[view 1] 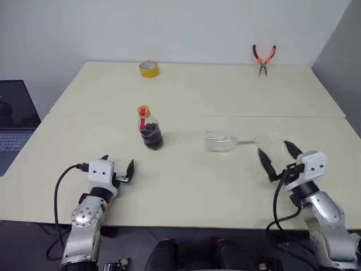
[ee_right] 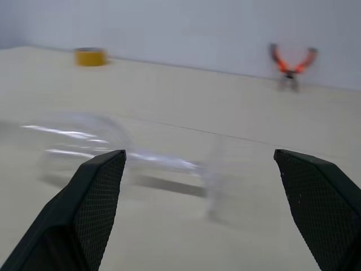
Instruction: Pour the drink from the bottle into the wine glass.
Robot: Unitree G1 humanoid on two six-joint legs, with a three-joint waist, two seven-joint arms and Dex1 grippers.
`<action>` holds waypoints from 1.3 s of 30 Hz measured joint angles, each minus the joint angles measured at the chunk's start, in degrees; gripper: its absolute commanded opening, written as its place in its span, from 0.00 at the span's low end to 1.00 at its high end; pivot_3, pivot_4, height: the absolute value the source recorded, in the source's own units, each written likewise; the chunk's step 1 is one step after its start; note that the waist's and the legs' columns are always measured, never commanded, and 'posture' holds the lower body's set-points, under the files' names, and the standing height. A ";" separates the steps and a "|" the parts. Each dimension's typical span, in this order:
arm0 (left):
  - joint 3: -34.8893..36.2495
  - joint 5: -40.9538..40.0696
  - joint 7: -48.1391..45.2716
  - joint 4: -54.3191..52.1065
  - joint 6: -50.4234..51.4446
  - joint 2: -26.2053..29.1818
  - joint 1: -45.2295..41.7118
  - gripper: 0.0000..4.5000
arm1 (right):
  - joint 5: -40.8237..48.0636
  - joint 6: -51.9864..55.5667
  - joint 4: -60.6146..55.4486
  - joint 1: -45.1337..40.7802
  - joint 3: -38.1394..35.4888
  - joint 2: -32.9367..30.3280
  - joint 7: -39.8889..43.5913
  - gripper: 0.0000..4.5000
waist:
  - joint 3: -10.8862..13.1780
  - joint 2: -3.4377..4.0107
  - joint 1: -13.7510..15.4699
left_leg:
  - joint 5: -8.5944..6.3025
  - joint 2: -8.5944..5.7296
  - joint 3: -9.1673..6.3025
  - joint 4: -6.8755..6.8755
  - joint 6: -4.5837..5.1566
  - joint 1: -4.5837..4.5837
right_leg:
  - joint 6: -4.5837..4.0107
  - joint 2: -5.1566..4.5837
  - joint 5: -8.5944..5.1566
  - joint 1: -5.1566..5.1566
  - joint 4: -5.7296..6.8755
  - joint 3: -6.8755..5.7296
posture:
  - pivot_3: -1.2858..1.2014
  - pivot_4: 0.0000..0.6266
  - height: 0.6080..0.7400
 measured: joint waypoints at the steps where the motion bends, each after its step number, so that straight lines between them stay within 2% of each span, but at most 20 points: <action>1: -0.75 -0.01 -0.48 -0.18 1.00 -0.04 -0.95 0.99 | 0.50 1.31 -2.14 0.16 0.68 -1.08 1.00 1.00 | 0.01 -0.05 0.03 | 0.00 -0.01 -0.05 0.03 0.00 0.00 | 0.00 0.00 0.00 0.03 0.00 -0.04 | 0.52 0.24 1.00; 9: -3.60 -2.94 -4.32 -1.50 6.99 -0.29 -8.32 0.99 | 0.59 6.53 -4.70 -2.12 3.98 -5.86 4.88 1.00 | 0.07 -0.30 0.02 | 0.00 -0.03 -0.09 0.04 0.00 -0.04 | 0.00 0.02 0.00 0.00 -0.01 -0.06 | 0.52 0.24 1.00; 18: -4.51 -4.63 -7.24 -0.47 8.22 -0.35 -11.70 0.99 | 0.27 7.42 -4.72 -5.18 7.67 -6.56 8.66 1.00 | 0.11 -0.37 0.14 | 0.00 -0.05 -0.12 0.10 0.00 -0.08 | 0.00 0.02 0.00 0.01 -0.02 -0.08 | 0.52 0.24 1.00; 26: -2.87 -5.24 -5.39 6.13 7.55 -1.76 -16.30 0.99 | -0.78 6.72 -2.37 -7.10 8.61 -6.34 9.74 1.00 | 0.13 -0.39 0.15 | 0.01 -0.04 -0.13 0.10 0.00 -0.08 | -0.01 0.02 0.01 -0.01 0.00 -0.09 | 0.52 0.24 1.00; 39: -5.34 -4.53 -7.44 15.09 6.18 -2.41 -23.91 0.99 | -0.63 7.92 -2.39 -11.57 8.82 -6.20 9.97 1.00 | 0.13 -0.41 0.18 | 0.01 -0.05 -0.18 0.13 -0.01 -0.13 | -0.01 0.02 0.01 -0.02 0.00 -0.16 | 0.52 0.24 1.00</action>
